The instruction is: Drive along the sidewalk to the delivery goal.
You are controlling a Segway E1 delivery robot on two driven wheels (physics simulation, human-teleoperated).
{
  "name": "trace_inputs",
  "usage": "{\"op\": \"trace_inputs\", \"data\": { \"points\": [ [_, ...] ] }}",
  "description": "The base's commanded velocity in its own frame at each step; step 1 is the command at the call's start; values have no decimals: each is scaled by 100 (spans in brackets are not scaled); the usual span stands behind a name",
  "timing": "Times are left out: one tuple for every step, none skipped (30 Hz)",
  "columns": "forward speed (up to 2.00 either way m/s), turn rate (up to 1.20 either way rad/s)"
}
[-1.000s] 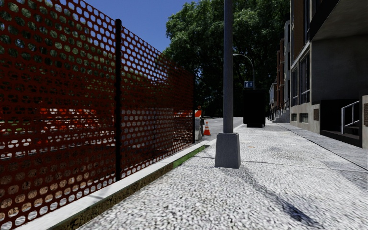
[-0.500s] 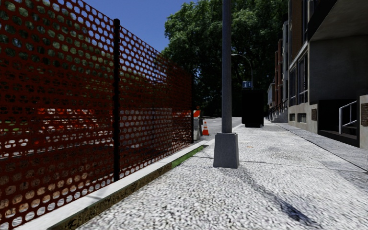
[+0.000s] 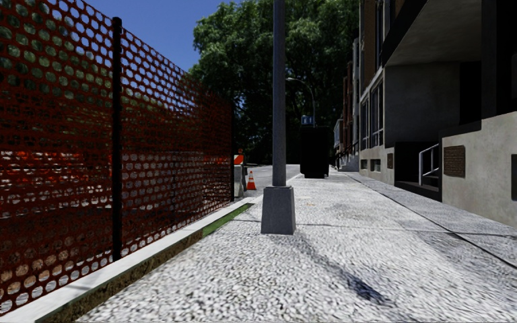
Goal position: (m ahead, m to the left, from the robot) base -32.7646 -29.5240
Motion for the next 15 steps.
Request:
{"op": "trace_inputs", "data": {
  "points": [
    [0,-47],
    [0,-47],
    [0,-47],
    [0,-47],
    [0,-47],
    [0,-47],
    [0,-47],
    [0,-47],
    [0,-47],
    [0,-47],
    [0,-47],
    [0,-47],
    [0,-47],
    [0,-47],
    [0,-47]
  ]
}}
